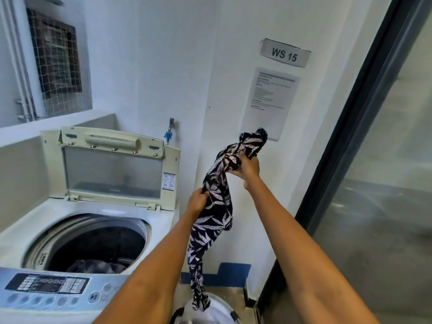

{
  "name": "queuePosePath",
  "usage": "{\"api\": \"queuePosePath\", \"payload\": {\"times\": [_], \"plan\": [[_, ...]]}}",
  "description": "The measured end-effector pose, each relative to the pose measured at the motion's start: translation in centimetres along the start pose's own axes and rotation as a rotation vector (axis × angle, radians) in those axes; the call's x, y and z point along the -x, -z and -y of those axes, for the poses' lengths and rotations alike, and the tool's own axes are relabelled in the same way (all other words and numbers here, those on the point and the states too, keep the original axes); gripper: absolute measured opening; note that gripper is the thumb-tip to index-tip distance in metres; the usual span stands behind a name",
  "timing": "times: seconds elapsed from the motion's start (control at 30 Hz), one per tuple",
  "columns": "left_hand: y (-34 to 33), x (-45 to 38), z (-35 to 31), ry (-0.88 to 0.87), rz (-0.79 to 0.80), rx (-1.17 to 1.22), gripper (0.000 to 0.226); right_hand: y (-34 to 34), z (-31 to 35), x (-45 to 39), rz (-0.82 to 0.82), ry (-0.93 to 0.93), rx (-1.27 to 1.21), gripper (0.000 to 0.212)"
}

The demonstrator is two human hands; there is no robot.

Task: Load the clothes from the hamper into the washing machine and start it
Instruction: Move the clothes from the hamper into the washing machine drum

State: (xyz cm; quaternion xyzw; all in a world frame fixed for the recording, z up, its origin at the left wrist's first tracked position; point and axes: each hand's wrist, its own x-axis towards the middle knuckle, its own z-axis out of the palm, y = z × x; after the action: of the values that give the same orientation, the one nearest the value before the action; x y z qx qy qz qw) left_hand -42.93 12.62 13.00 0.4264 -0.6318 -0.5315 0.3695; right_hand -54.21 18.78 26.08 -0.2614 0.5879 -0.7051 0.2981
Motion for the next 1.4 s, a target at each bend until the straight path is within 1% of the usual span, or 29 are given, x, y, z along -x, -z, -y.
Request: {"api": "queuePosePath", "payload": {"times": [0.1, 0.17, 0.23, 0.27, 0.33, 0.4, 0.43, 0.5, 0.6, 0.63, 0.67, 0.7, 0.73, 0.77, 0.8, 0.83, 0.87, 0.93, 0.97, 1.0, 1.07, 1.1, 1.17, 1.2, 1.23, 1.27, 1.3, 1.33, 1.4], "plan": [[1.1, -0.5, -3.2, 0.059, -0.088, 0.254, 0.027, 1.7, -1.5, -0.2, -0.071, 0.047, 0.282, 0.055], [1.5, -1.0, -5.4, 0.096, -0.114, 0.399, 0.028, 2.7, -3.3, -0.1, -0.039, 0.020, 0.281, 0.049], [1.6, -1.5, -7.1, 0.149, -0.118, 0.477, 0.030, 3.0, -4.8, 0.9, 0.073, 0.003, 0.260, 0.041], [1.5, -1.8, -7.7, 0.161, -0.121, 0.503, 0.031, 2.9, -5.5, 1.6, 0.146, 0.001, 0.301, 0.045], [1.2, -2.4, -8.5, 0.171, -0.139, 0.532, 0.033, 3.0, -6.1, 3.1, 0.338, -0.010, 0.403, 0.071], [0.7, -3.0, -8.6, 0.176, -0.160, 0.547, 0.029, 3.2, -6.2, 4.1, 0.513, -0.030, 0.410, 0.096], [0.5, -3.2, -8.4, 0.174, -0.168, 0.564, 0.027, 3.4, -6.1, 4.4, 0.559, -0.029, 0.396, 0.098], [0.0, -3.6, -7.8, 0.179, -0.195, 0.606, 0.029, 4.2, -6.2, 3.9, 0.582, 0.001, 0.410, 0.090], [-0.3, -4.5, -6.5, 0.222, -0.232, 0.636, 0.037, 5.8, -7.5, 2.7, 0.607, 0.003, 0.574, 0.096], [-0.5, -5.6, -5.6, 0.245, -0.242, 0.643, 0.039, 6.2, -7.8, 2.5, 0.591, -0.005, 0.672, 0.089], [-0.6, -6.4, -4.9, 0.264, -0.234, 0.629, 0.042, 6.5, -8.2, 2.1, 0.558, -0.004, 0.740, 0.066], [-0.5, -6.2, -4.9, 0.280, -0.215, 0.595, 0.043, 6.7, -8.5, 1.7, 0.508, 0.019, 0.791, 0.033], [-0.3, -6.2, -4.7, 0.301, -0.187, 0.564, 0.041, 6.8, -8.5, 1.6, 0.457, 0.033, 0.801, 0.022], [0.2, -4.8, -5.5, 0.314, -0.162, 0.505, 0.035, 6.7, -8.5, 1.3, 0.409, 0.041, 0.806, 0.031], [0.6, -3.6, -6.0, 0.324, -0.106, 0.407, 0.027, 6.5, -8.3, 0.8, 0.371, 0.029, 0.803, 0.032], [1.0, -2.3, -6.5, 0.345, -0.025, 0.297, 0.021, 6.2, -7.9, 0.7, 0.346, 0.008, 0.793, 0.026], [1.3, -1.2, -6.9, 0.368, 0.058, 0.153, 0.021, 5.8, -7.4, 0.3, 0.332, -0.018, 0.767, 0.021], [2.0, 0.0, -6.8, 0.371, 0.208, -0.183, 0.037, 5.1, -6.7, -1.4, 0.275, -0.058, 0.708, 0.015], [2.3, -0.2, -6.3, 0.342, 0.231, -0.301, 0.049, 4.6, -5.8, -1.6, 0.234, -0.090, 0.674, 0.013], [2.5, -0.8, -5.7, 0.283, 0.205, -0.356, 0.059, 4.1, -5.2, -2.0, 0.209, -0.132, 0.613, 0.011], [2.9, -1.6, -5.2, 0.127, 0.133, -0.339, 0.074, 3.1, -4.0, -2.1, 0.207, -0.217, 0.438, 0.011], [3.0, -1.7, -5.4, 0.056, 0.166, -0.272, 0.076, 2.5, -3.6, -2.1, 0.221, -0.239, 0.349, 0.014], [3.4, -1.3, -6.5, -0.043, 0.348, -0.069, 0.061, 1.4, -3.3, -2.4, 0.308, -0.251, 0.163, 0.021], [3.8, -1.0, -7.2, -0.067, 0.430, -0.029, 0.051, 0.8, -3.2, -2.3, 0.365, -0.252, 0.084, 0.024], [4.2, -1.0, -7.4, -0.087, 0.471, -0.036, 0.043, 0.4, -3.0, -2.1, 0.431, -0.246, 0.043, 0.027], [4.5, -1.2, -7.4, -0.109, 0.473, -0.058, 0.038, -0.3, -3.0, -2.3, 0.471, -0.224, 0.056, 0.030], [4.6, -1.7, -7.2, -0.128, 0.416, -0.080, 0.034, -0.8, -2.8, -2.0, 0.526, -0.196, 0.134, 0.034], [4.6, -2.2, -7.0, -0.153, 0.304, -0.065, 0.027, -1.1, -2.9, -2.0, 0.568, -0.156, 0.268, 0.043], [4.5, -3.3, -7.0, -0.180, 0.001, 0.013, 0.018, -1.7, -3.0, -2.2, 0.662, -0.080, 0.667, 0.074]]}}
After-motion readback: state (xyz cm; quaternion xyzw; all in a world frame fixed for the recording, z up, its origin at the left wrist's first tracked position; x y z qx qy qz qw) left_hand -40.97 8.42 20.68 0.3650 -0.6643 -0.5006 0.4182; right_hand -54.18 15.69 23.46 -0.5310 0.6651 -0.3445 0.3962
